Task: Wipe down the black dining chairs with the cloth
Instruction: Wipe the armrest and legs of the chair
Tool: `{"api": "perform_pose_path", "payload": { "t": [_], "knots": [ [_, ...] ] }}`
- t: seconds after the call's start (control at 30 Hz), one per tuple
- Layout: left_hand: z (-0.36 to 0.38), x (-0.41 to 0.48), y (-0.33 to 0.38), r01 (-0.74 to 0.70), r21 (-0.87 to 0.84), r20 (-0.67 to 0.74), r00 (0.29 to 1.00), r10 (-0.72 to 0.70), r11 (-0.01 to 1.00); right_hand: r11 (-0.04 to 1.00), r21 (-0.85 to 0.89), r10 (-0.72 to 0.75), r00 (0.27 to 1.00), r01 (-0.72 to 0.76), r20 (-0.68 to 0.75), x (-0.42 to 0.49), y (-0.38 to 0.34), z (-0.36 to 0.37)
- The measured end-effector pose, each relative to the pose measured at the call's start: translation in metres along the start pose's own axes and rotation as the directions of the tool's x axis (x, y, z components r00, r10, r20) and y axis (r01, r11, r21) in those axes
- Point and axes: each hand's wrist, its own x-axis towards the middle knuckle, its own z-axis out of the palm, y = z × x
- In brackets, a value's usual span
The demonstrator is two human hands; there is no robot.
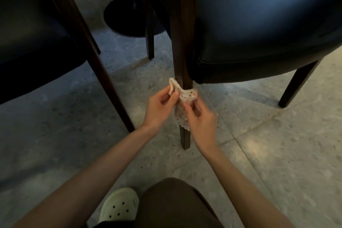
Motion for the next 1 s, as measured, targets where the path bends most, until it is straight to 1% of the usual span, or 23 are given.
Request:
{"api": "perform_pose_path", "payload": {
  "t": [0.1, 0.2, 0.27, 0.37, 0.47, 0.53, 0.6, 0.7, 0.77, 0.83, 0.9, 0.97, 1.0],
  "knots": [
    [0.001, -0.010, -0.037, 0.069, 0.028, 0.029, 0.997, -0.070, 0.997, 0.997, -0.043, 0.068, 0.996, -0.066, 0.056, -0.016, 0.033, 0.002],
    [-0.001, -0.018, -0.075, 0.085, 0.118, 0.091, 0.991, -0.096, 0.989, 0.993, -0.025, 0.117, 0.987, -0.115, 0.111, -0.031, 0.064, 0.004],
    [-0.004, -0.021, -0.100, 0.115, 0.183, 0.132, 0.981, -0.140, 0.976, 0.985, -0.032, 0.171, 0.975, -0.168, 0.145, -0.040, 0.082, 0.006],
    [-0.009, -0.025, -0.138, 0.172, 0.287, 0.180, 0.957, -0.229, 0.943, 0.966, -0.094, 0.255, 0.947, -0.241, 0.194, -0.051, 0.107, 0.007],
    [-0.010, -0.031, -0.165, 0.180, 0.383, 0.235, 0.930, -0.284, 0.906, 0.936, -0.142, 0.348, 0.909, -0.322, 0.231, -0.059, 0.129, 0.010],
    [-0.007, -0.035, -0.171, 0.195, 0.395, 0.248, 0.918, -0.309, 0.898, 0.917, -0.164, 0.397, 0.879, -0.364, 0.264, -0.061, 0.140, 0.011],
    [-0.005, -0.038, -0.173, 0.228, 0.399, 0.228, 0.913, -0.337, 0.888, 0.903, -0.165, 0.428, 0.861, -0.396, 0.276, -0.061, 0.142, 0.012],
    [-0.005, -0.038, -0.160, 0.247, 0.417, 0.195, 0.916, -0.351, 0.875, 0.894, -0.131, 0.449, 0.853, -0.429, 0.266, -0.057, 0.127, 0.011],
    [-0.006, -0.036, -0.136, 0.258, 0.376, 0.152, 0.930, -0.334, 0.890, 0.906, -0.105, 0.424, 0.876, -0.411, 0.230, -0.050, 0.102, 0.008],
    [-0.006, -0.029, -0.104, 0.245, 0.346, 0.094, 0.951, -0.294, 0.906, 0.916, -0.057, 0.402, 0.902, -0.398, 0.157, -0.038, 0.069, 0.003],
    [-0.008, -0.021, -0.063, 0.251, 0.324, 0.021, 0.962, -0.272, 0.912, 0.928, -0.042, 0.371, 0.927, -0.370, 0.049, -0.027, 0.028, -0.004],
    [-0.011, -0.017, -0.017, 0.293, 0.261, -0.015, 0.954, -0.299, 0.920, 0.936, -0.055, 0.344, 0.937, -0.347, -0.057, -0.020, -0.009, -0.013],
    [-0.014, -0.019, 0.005, 0.320, 0.239, -0.015, 0.945, -0.326, 0.917, 0.934, -0.068, 0.345, 0.935, -0.351, -0.078, -0.019, -0.028, -0.019]
  ]
}}
